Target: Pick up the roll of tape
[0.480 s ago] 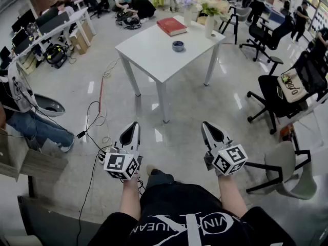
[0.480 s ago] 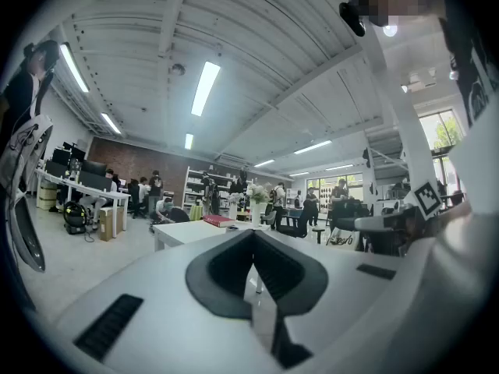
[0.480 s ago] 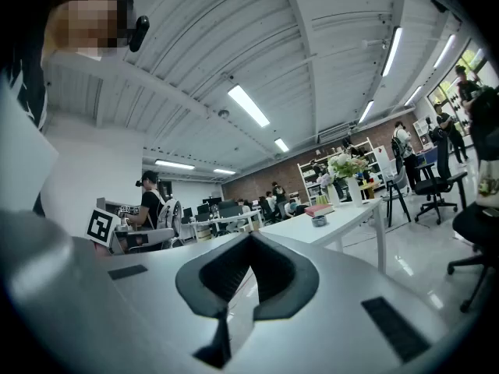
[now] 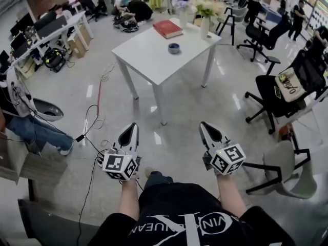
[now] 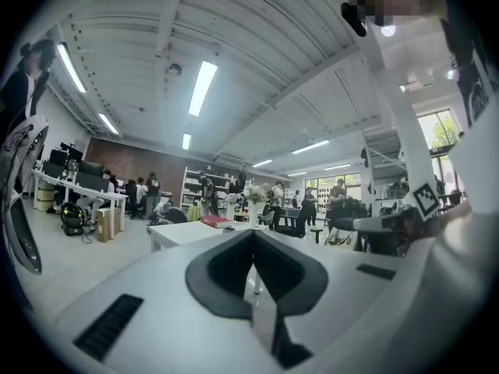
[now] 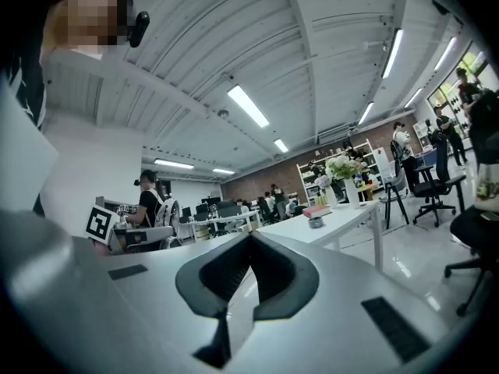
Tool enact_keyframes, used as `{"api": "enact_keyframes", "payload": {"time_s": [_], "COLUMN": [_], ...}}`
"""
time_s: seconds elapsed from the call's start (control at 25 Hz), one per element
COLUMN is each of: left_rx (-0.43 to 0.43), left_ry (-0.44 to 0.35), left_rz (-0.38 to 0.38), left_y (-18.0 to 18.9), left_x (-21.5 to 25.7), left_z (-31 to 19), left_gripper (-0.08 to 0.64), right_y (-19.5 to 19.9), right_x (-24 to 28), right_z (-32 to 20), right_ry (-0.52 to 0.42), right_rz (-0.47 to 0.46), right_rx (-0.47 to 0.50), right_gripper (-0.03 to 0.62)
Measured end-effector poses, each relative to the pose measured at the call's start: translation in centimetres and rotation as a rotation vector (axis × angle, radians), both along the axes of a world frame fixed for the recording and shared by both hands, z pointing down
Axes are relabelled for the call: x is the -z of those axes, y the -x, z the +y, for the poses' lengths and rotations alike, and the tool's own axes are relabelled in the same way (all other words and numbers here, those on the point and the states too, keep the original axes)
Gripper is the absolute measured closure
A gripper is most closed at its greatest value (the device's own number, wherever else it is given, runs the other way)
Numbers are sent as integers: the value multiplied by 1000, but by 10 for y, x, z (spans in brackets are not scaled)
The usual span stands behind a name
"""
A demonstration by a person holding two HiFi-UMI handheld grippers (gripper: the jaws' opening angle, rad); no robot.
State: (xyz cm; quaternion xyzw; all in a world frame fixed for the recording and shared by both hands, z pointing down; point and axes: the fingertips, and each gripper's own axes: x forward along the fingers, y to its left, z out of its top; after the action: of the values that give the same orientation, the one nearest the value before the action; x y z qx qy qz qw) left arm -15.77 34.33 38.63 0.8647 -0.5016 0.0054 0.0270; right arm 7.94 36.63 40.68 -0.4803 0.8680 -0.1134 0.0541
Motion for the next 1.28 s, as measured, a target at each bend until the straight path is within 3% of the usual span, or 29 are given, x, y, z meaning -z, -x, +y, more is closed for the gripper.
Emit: {"api": "enact_keyframes", "payload": {"time_s": [0.24, 0.4, 0.52, 0.8, 1.28], "left_rx": [-7, -11, -20, -71, -119], "left_ry": [-3, 14, 22, 58, 107], "left_rz": [-10, -20, -24, -24, -1], "left_y": [-7, -9, -10, -27, -16], "left_x": [3, 2, -3, -16, -25], "left_z": [-1, -7, -17, -59, -171], "left_gripper": [558, 558, 558, 558, 558], "right_y": [-11, -16, -21, -32, -24], "right_x": [4, 2, -6, -23, -32], "right_z": [-5, -12, -19, -51, -143], "right_ry": [-17, -2, 12, 59, 107], "right_rz": [-20, -48, -60, -71, -46], "right_rx": [-37, -50, -75, -110, -163], "right_gripper": [570, 460, 436, 431, 431]}}
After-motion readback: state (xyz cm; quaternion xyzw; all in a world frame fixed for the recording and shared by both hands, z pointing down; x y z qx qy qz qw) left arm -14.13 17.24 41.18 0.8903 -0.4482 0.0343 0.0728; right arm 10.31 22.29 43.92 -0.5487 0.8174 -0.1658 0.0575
